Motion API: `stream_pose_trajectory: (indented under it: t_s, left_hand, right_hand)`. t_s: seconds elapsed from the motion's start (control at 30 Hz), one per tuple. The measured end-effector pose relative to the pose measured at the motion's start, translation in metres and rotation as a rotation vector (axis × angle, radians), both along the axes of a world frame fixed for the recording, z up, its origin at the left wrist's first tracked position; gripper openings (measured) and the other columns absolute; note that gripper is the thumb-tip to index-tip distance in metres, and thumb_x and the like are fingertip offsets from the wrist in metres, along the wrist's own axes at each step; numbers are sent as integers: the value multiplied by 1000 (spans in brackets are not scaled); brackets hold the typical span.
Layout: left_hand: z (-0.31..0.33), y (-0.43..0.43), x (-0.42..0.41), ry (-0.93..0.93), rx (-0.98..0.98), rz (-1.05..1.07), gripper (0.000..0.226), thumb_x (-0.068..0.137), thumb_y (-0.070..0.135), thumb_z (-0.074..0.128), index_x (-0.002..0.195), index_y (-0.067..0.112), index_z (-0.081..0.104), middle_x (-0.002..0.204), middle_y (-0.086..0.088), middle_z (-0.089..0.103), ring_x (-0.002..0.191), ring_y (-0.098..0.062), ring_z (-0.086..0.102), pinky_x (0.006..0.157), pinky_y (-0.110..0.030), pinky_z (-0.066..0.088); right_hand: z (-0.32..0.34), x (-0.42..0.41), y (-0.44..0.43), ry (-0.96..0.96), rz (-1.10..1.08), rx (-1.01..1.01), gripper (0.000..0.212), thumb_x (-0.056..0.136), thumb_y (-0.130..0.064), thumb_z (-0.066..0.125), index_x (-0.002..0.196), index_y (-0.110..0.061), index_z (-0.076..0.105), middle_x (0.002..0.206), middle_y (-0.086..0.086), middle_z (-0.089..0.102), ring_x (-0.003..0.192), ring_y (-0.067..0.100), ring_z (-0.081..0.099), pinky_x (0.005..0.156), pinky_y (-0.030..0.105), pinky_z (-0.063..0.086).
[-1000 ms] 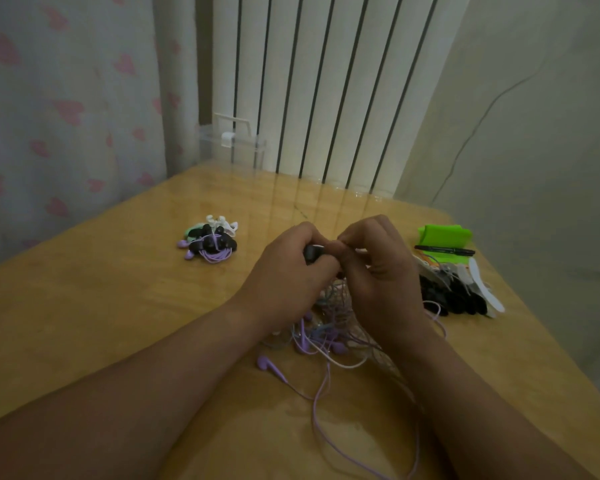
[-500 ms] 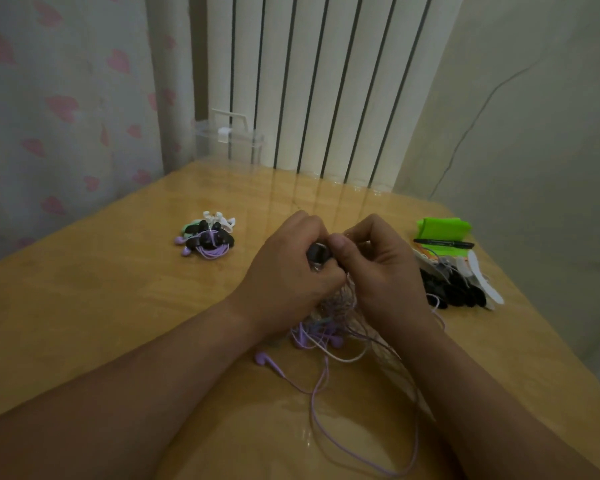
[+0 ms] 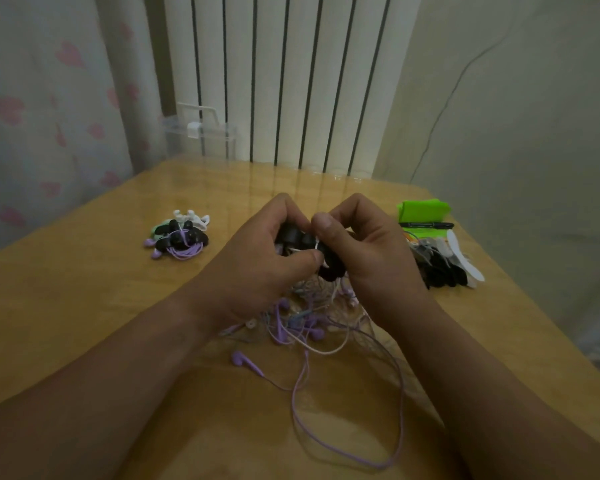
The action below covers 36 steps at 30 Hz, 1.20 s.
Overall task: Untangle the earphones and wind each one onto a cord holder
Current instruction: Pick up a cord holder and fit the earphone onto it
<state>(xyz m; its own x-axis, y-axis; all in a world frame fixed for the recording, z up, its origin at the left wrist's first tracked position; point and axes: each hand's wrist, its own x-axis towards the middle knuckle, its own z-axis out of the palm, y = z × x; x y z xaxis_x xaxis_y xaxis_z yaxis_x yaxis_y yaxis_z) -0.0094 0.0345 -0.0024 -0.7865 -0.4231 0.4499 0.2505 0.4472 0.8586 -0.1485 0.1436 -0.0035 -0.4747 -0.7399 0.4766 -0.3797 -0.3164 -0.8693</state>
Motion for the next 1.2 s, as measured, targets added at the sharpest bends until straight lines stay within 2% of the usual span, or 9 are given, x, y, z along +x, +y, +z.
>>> stream_pose_trajectory:
  t_s: [0.2,0.37,0.43,0.53,0.77,0.9,1.0,1.13,1.2]
  left_hand:
    - [-3,1,0,7,-23,28,19,96,5,68,105,9,53,80,0,58,69,-7,54,60,-27,48]
    - [-7,2,-3,25,-326,154,23,94,5,68,105,15,50,94,-5,53,75,-11,52,62,-23,46]
    - [-9,1,-5,23,-420,190,23,95,4,68,106,13,49,98,-5,51,80,-14,52,66,-21,44]
    - [-10,1,-4,-20,-256,162,20,98,6,67,108,13,51,95,-8,57,79,-14,58,65,-24,50]
    - [-4,7,-5,-89,49,189,7,102,20,64,105,16,58,93,-3,63,82,-8,61,72,-21,51]
    - [-1,8,-7,-90,208,232,15,100,18,66,95,6,56,81,-3,57,74,-12,55,66,-28,46]
    - [2,-9,-2,-46,311,344,14,96,16,67,86,12,58,82,-6,56,77,-19,52,70,-38,43]
    - [4,-51,28,85,269,646,13,99,19,69,94,10,62,89,-5,64,70,-6,62,59,-22,50]
    - [-1,-78,41,98,215,804,17,98,24,71,99,10,62,95,-6,66,82,-14,67,65,-24,51]
  right_hand:
    - [-3,6,-2,169,-125,-38,26,101,-20,69,88,-7,51,77,23,57,71,36,60,56,42,52]
    - [-8,12,-9,-217,-91,12,31,101,-24,67,78,-13,49,80,18,51,75,27,57,67,45,56]
    - [-12,13,-13,-89,-220,16,32,101,-27,68,79,-12,50,77,15,53,72,30,58,67,49,57]
    - [-14,15,-14,34,-285,39,29,101,-34,66,88,-11,54,80,12,61,79,32,64,70,53,60]
    - [-8,12,-8,-234,-52,108,41,106,-48,53,96,-10,62,95,26,64,86,35,69,81,60,59]
    - [-6,7,-7,-141,-34,145,38,106,-52,51,97,-21,71,97,10,71,95,33,71,84,61,60]
    - [-7,7,-7,107,-169,145,25,105,-49,50,105,-33,68,95,-8,70,92,10,68,84,53,59]
    - [-8,10,-8,314,-284,100,15,105,-40,52,103,-30,64,92,-10,65,86,1,59,73,35,53]
    - [-9,11,-9,349,-314,85,13,105,-37,53,101,-30,63,92,-10,64,86,0,57,70,28,49]
